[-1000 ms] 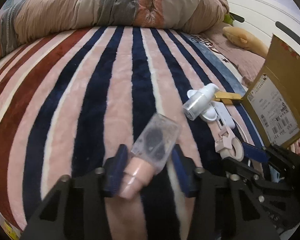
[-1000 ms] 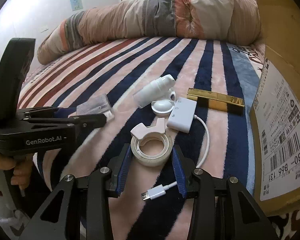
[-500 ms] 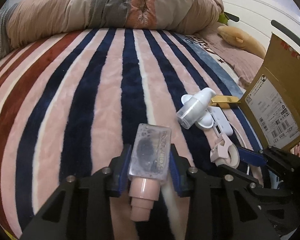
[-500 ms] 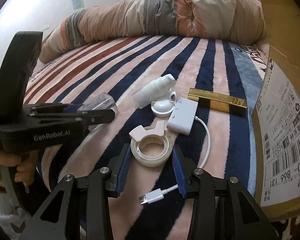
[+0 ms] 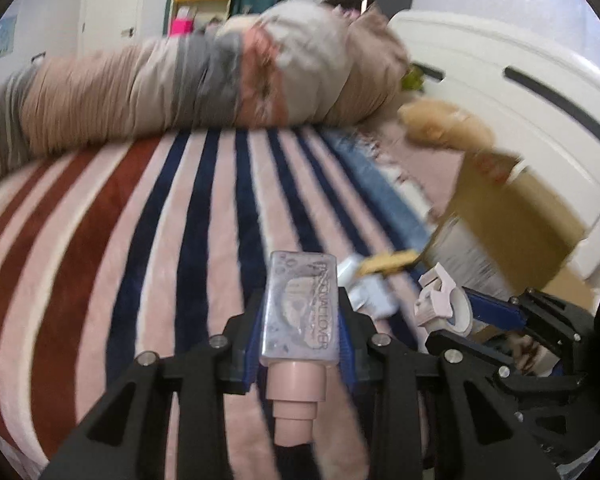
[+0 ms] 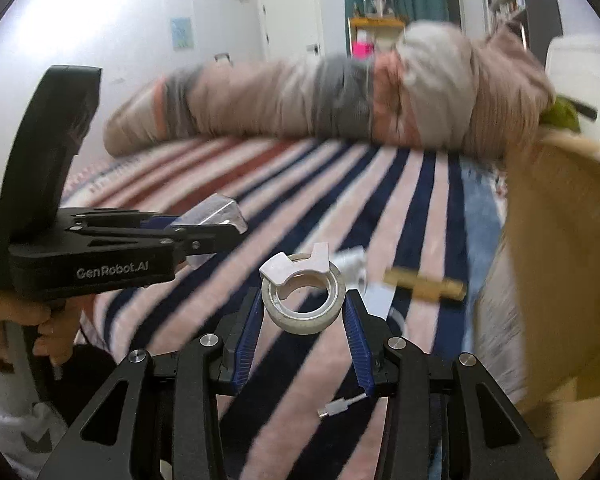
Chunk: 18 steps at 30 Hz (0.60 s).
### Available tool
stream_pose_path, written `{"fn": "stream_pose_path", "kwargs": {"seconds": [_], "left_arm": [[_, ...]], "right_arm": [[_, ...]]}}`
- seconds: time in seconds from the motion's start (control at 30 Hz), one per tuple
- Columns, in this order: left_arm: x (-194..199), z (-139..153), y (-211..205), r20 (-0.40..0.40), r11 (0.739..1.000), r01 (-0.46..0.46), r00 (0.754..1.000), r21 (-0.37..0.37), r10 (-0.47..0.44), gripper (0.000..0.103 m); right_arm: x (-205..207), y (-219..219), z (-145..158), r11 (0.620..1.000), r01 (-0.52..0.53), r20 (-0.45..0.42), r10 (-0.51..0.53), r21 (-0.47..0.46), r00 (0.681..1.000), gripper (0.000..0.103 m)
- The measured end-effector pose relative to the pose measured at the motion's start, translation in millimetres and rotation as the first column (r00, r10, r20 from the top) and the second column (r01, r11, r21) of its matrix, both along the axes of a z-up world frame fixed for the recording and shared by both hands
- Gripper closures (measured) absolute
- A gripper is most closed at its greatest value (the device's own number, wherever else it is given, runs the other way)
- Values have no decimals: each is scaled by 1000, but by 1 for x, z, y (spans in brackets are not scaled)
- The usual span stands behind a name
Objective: Organize rigid objects
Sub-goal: 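Carry the sanitizer bottle with the left gripper while the right gripper grasps the tape roll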
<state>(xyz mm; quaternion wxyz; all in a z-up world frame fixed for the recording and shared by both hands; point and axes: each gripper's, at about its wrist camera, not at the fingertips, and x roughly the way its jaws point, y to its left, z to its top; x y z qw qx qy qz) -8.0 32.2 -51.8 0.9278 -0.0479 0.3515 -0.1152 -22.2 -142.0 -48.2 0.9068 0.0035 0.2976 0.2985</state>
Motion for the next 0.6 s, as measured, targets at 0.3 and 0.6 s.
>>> {"fn": "stream_pose_path", "kwargs": {"seconds": [0.3,0.6], "left_arm": [[1,90,-88,113,970,242,964,7,-241,74],[16,119,-155,133,948,318,938,31,-319,74]], "right_arm": [[-16,-90,52,983,181,115,-183,30,976,66],[-23,-143,57,980,116,128,-137,160,982,67]]}}
